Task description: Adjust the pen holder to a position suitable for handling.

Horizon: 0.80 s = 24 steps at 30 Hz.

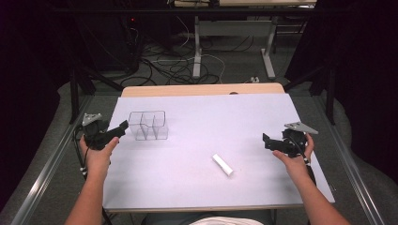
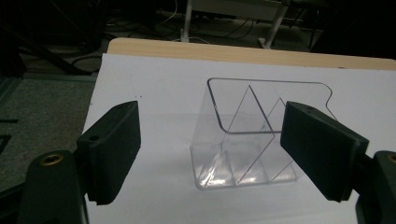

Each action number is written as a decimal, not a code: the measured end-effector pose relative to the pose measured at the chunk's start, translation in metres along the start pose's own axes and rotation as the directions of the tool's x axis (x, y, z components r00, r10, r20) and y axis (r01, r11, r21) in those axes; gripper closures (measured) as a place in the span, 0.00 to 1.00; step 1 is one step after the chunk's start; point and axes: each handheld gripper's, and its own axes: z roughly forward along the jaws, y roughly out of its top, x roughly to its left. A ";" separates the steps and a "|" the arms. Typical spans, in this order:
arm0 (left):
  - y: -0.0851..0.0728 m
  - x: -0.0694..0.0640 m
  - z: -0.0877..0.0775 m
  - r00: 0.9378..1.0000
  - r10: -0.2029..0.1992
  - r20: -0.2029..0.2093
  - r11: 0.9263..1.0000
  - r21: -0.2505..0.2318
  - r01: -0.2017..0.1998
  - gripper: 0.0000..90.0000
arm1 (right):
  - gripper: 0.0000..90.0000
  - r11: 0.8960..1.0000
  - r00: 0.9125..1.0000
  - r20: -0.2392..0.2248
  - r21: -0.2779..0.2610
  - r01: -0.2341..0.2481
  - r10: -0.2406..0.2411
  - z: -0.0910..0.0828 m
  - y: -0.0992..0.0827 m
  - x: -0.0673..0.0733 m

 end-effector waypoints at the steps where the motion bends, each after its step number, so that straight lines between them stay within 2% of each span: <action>1: 0.002 0.000 0.001 1.000 -0.006 -0.001 1.000 0.005 0.006 0.26 | 0.00 1.000 1.000 -0.003 -0.002 -0.005 0.005 -0.001 0.000 0.001; 3: 0.007 0.001 0.004 1.000 -0.012 -0.005 1.000 0.009 0.012 0.29 | 0.00 1.000 1.000 0.002 -0.010 -0.002 0.002 -0.002 0.000 0.001; 4: 0.008 0.001 0.006 1.000 -0.013 -0.007 1.000 0.002 0.013 0.31 | 0.00 0.999 1.000 0.007 -0.034 -0.009 0.009 -0.001 0.000 0.002; 5: 0.008 0.001 0.006 1.000 -0.013 -0.007 1.000 0.002 0.013 0.34 | 0.00 1.000 1.000 -0.004 -0.012 -0.001 0.001 -0.003 0.000 0.001; 8: 0.014 0.001 0.014 1.000 -0.018 -0.010 1.000 0.000 0.018 0.39 | 0.00 1.000 1.000 0.000 -0.003 -0.006 0.006 -0.002 -0.001 0.001; 13: 0.016 0.003 0.023 0.999 -0.049 0.000 0.999 0.009 0.049 0.45 | 0.00 1.000 1.000 -0.005 0.009 -0.023 0.023 0.000 -0.003 -0.001; 18: 0.021 0.006 0.031 0.998 -0.051 -0.030 0.999 0.012 0.052 0.48 | 0.00 0.999 0.999 -0.010 0.023 -0.048 0.048 0.001 -0.004 -0.003; 22: 0.023 0.009 0.037 0.997 -0.063 -0.040 0.997 0.031 0.065 0.60 | 0.00 0.997 0.998 -0.011 0.033 -0.065 0.066 0.003 -0.005 -0.003; 24: 0.022 0.011 0.041 0.996 -0.067 -0.056 0.996 0.061 0.071 0.65 | 0.01 0.997 0.998 -0.014 0.036 -0.066 0.066 0.004 -0.006 -0.003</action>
